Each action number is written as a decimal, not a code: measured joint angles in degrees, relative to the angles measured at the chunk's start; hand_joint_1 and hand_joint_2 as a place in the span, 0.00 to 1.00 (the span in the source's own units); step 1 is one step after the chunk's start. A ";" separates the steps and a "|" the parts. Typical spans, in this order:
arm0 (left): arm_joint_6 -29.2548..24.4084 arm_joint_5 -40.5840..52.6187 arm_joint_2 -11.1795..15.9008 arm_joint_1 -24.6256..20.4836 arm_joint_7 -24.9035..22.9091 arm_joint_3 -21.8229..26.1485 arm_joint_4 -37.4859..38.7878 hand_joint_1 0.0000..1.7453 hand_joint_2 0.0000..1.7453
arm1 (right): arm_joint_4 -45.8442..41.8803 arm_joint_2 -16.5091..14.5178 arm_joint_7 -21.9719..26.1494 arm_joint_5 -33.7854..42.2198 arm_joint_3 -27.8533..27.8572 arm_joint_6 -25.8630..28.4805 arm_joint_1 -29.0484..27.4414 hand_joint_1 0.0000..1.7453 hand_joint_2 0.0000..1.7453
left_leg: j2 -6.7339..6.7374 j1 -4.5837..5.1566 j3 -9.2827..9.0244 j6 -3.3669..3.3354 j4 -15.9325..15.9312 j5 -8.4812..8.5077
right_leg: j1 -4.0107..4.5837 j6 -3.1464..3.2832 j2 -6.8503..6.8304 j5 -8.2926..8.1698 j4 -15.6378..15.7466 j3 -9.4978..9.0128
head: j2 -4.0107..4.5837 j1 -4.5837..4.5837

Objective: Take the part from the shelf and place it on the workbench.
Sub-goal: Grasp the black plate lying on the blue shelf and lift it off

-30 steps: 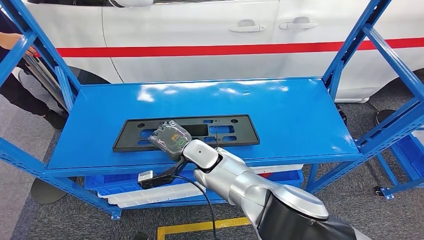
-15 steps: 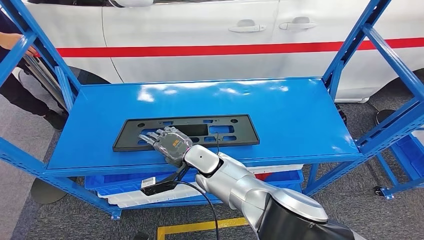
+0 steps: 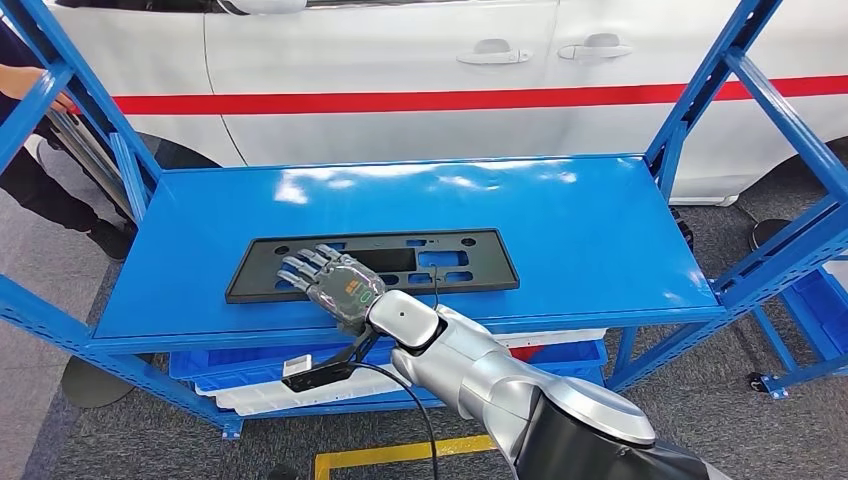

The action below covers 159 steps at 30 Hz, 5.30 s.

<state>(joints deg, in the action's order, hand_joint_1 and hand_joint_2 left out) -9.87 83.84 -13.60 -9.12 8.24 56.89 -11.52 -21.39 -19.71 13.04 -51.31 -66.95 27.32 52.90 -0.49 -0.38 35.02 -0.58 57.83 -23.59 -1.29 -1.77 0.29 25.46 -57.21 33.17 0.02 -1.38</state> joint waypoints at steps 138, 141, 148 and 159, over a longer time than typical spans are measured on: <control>-8.70 -7.09 -1.16 -1.17 18.02 0.80 0.03 0.00 1.00 | 2.26 -0.39 -5.85 -7.67 6.86 5.33 -0.16 1.00 1.00 | 0.01 0.01 -0.12 0.00 0.01 0.00 | -0.01 0.00 0.01 -0.01 0.01 -0.09 | 0.00 0.00; -8.70 -5.79 -1.16 -1.22 16.87 0.36 0.03 0.00 1.00 | 2.26 -0.39 -5.87 -8.44 7.56 5.33 -0.17 1.00 1.00 | 0.01 0.01 -0.12 0.00 0.01 0.00 | -0.01 0.00 0.01 -0.01 0.01 -0.09 | 0.00 0.00; -6.36 -5.60 -1.16 -1.46 14.82 0.04 0.03 0.00 1.00 | 2.26 -0.39 -6.44 -9.75 8.69 5.41 -0.17 1.00 1.00 | 0.01 0.01 -0.12 0.00 0.01 0.00 | -0.01 0.00 0.01 -0.01 0.01 -0.08 | 0.00 0.00; -2.31 -8.09 -1.18 -1.71 12.64 -0.26 0.02 0.00 1.00 | 2.28 -0.31 -6.85 -11.60 10.37 5.41 -0.23 1.00 1.00 | 0.01 0.01 -0.11 0.00 0.01 0.00 | -0.01 0.00 0.01 -0.01 0.01 -0.08 | 0.00 0.00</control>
<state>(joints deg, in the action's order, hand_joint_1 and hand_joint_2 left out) -12.18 75.75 -14.78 -10.83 20.88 56.63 -11.50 -19.10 -20.02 6.19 -62.91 -56.58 32.73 52.67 -0.48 -0.37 34.90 -0.58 57.84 -23.59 -1.30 -1.77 0.30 25.44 -57.21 33.10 0.02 -1.38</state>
